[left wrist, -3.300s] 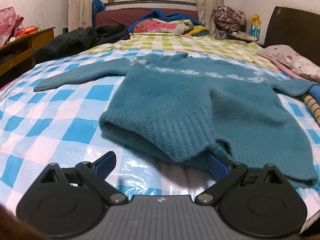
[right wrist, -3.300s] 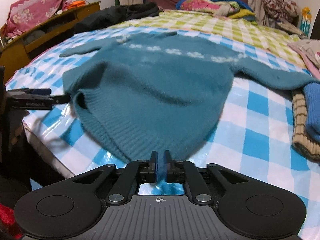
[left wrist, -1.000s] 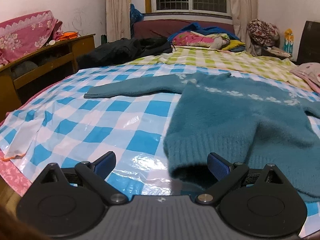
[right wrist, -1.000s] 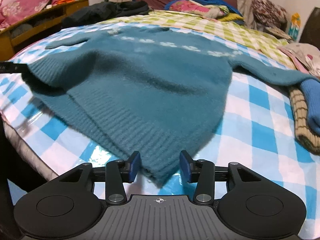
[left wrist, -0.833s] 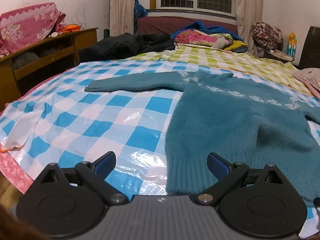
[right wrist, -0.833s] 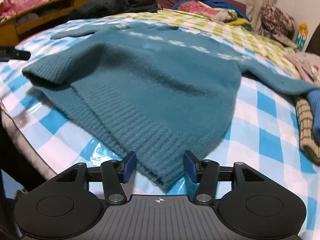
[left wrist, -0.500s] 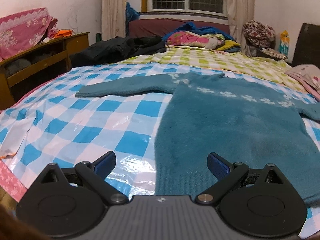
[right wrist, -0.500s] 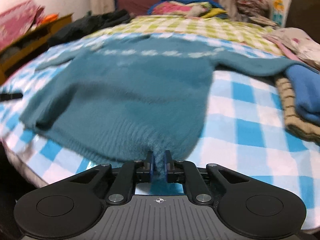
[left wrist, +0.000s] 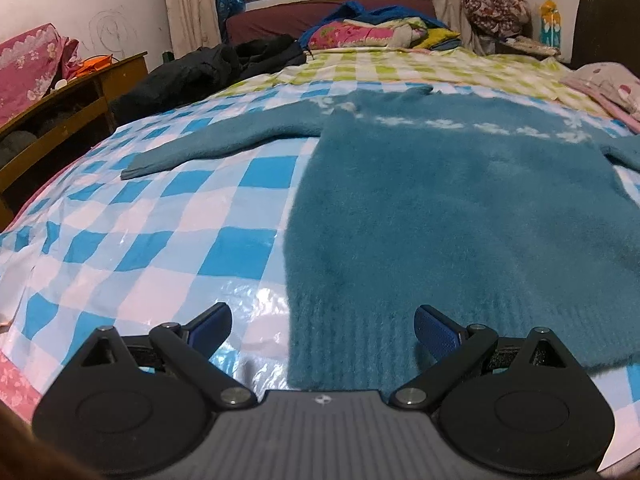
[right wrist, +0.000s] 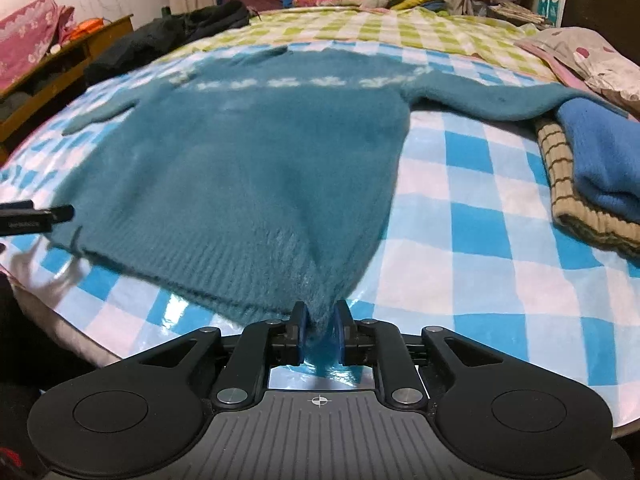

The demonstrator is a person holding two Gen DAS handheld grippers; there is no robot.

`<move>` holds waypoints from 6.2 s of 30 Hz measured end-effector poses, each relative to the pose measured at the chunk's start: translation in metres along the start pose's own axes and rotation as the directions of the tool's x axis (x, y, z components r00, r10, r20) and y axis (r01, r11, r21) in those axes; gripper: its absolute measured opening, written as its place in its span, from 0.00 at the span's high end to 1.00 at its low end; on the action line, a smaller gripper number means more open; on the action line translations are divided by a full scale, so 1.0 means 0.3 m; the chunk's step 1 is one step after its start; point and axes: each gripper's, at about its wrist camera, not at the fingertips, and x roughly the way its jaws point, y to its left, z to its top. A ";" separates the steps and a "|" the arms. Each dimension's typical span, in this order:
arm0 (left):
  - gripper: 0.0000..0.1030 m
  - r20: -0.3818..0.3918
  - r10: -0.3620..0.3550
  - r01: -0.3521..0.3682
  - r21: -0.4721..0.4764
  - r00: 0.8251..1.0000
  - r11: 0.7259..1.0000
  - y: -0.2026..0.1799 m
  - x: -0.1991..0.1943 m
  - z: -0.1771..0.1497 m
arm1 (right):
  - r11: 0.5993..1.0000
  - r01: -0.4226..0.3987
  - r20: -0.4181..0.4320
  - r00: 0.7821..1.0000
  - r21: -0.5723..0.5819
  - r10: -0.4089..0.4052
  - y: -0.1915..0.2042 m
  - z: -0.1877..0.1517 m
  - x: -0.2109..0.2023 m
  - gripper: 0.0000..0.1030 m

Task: Fold small clothes
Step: 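Pull the held hem away from the collar to unfold the sweater body, then open the right gripper and release the hem, then reach the right gripper to a sleeve cuff and grasp it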

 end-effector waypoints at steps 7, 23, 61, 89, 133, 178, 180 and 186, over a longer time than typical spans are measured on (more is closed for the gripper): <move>0.00 0.048 -0.069 0.069 -0.004 0.996 0.998 -0.024 0.004 0.062 | 1.000 -0.018 0.092 0.996 -0.021 0.020 0.036 0.049 -0.054 0.85; 0.00 -0.035 -0.111 0.111 0.005 0.993 0.994 -0.081 0.134 0.044 | 0.996 -0.057 0.007 0.998 0.067 0.057 0.063 0.057 0.157 0.84; 0.00 -0.003 -0.133 0.133 0.057 0.991 0.989 -0.177 0.091 0.111 | 0.977 -0.151 0.121 0.984 0.147 0.134 -0.001 0.045 0.139 0.79; 0.00 -0.057 -0.263 0.269 0.248 0.963 0.931 -0.466 0.159 0.180 | 0.973 -0.153 0.121 0.984 0.171 0.134 -0.062 0.119 0.201 0.76; 0.00 0.076 -0.523 0.464 0.367 0.849 0.806 -1.203 0.240 0.621 | 0.678 -0.074 0.330 0.908 0.731 -0.257 -1.053 0.468 0.179 0.73; 0.00 0.064 -0.295 0.280 0.181 0.953 0.943 -0.450 0.293 0.321 | 0.885 -0.041 0.352 0.925 0.464 -0.142 -0.444 0.839 0.401 0.90; 0.00 0.074 -0.283 0.267 0.176 0.956 0.947 -0.407 0.300 0.299 | 0.905 -0.028 0.332 0.935 0.424 -0.127 -0.360 0.855 0.459 0.90; 0.00 0.107 -0.283 0.265 0.158 0.953 0.951 -0.313 0.310 0.267 | 0.958 0.086 0.249 0.956 0.273 -0.157 -0.119 0.862 0.654 0.90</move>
